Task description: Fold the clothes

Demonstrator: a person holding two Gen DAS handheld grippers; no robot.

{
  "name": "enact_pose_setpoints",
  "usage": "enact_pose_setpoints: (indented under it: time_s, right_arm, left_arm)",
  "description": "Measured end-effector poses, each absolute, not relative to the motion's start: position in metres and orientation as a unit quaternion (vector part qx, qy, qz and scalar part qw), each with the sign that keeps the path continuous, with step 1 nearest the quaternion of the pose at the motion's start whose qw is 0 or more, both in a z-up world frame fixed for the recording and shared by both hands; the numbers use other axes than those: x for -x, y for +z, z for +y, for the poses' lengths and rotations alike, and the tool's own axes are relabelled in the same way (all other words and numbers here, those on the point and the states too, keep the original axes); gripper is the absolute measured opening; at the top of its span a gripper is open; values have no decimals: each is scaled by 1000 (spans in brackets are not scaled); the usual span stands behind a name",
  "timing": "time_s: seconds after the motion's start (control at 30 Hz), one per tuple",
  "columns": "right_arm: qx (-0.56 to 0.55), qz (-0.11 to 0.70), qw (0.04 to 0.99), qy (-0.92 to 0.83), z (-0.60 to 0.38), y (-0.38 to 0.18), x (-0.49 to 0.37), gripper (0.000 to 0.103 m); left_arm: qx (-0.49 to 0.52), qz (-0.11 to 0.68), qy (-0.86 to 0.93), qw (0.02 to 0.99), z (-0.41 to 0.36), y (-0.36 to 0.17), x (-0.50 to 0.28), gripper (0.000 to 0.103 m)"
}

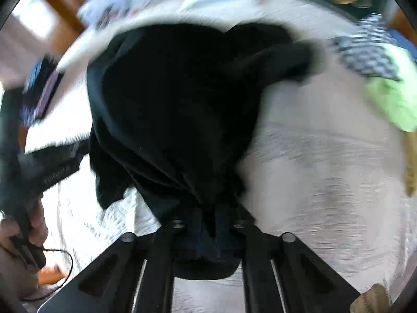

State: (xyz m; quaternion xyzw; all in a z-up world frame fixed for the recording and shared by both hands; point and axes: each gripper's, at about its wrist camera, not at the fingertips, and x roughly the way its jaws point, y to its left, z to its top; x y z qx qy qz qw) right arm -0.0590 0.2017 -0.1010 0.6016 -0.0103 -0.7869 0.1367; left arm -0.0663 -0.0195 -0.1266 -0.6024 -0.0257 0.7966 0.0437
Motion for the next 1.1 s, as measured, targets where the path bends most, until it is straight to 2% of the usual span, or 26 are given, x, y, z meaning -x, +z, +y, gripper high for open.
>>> enact_pose_setpoints:
  time_s: [0.13, 0.2, 0.23, 0.27, 0.3, 0.37, 0.4, 0.43, 0.6, 0.73, 0.8, 0.83, 0.9, 0.97, 1.0, 1.1]
  right_arm:
    - [-556, -50, 45, -828, 275, -64, 60, 5]
    - [-550, -54, 13, -833, 298, -59, 57, 5]
    - [-549, -55, 0, -834, 307, -60, 54, 6]
    - [-556, -57, -6, -829, 315, -62, 53, 7]
    - [-560, -69, -9, -826, 321, -64, 49, 12]
    - [-566, -84, -12, -820, 330, -67, 42, 44]
    - [-568, -81, -12, -819, 330, -65, 38, 77]
    - [-566, -76, -11, -821, 330, -64, 33, 89]
    - [-572, -62, 20, -818, 334, -71, 23, 90]
    - [-584, -18, 22, -811, 332, -91, 31, 94]
    - [-582, -4, 18, -813, 333, -100, 36, 95]
    - [-580, 0, 18, -814, 334, -104, 41, 96]
    - [-583, 10, 27, -812, 331, -115, 51, 95]
    - [-592, 14, 55, -804, 326, -123, 57, 53]
    - [-592, 10, 71, -803, 324, -122, 59, 19]
    - [-572, 1, 87, -816, 329, -99, 58, 14]
  left_arm:
    - [587, -35, 808, 42, -26, -109, 64, 20]
    - [586, -52, 807, 57, -25, -102, 62, 31]
    - [585, -55, 807, 64, -20, -100, 61, 49]
    - [583, -58, 807, 70, -16, -98, 59, 62]
    - [582, -58, 808, 77, -11, -97, 57, 63]
    - [582, -40, 807, 92, 6, -97, 53, 63]
    - [583, -26, 806, 98, 16, -98, 50, 63]
    - [585, -17, 805, 100, 23, -100, 48, 63]
    - [604, 6, 790, 110, 48, -119, 40, 63]
    - [579, 38, 808, 104, 63, -129, 28, 63]
    - [572, 52, 813, 94, 68, -130, 25, 67]
    - [574, 51, 813, 89, 68, -128, 24, 64]
    - [585, 11, 807, 81, 59, -123, 26, 42]
    - [586, -16, 807, 76, 48, -114, 25, 21]
    - [578, -14, 813, 64, 42, -104, 22, 20]
    - [562, -13, 826, 38, 17, -74, 10, 18]
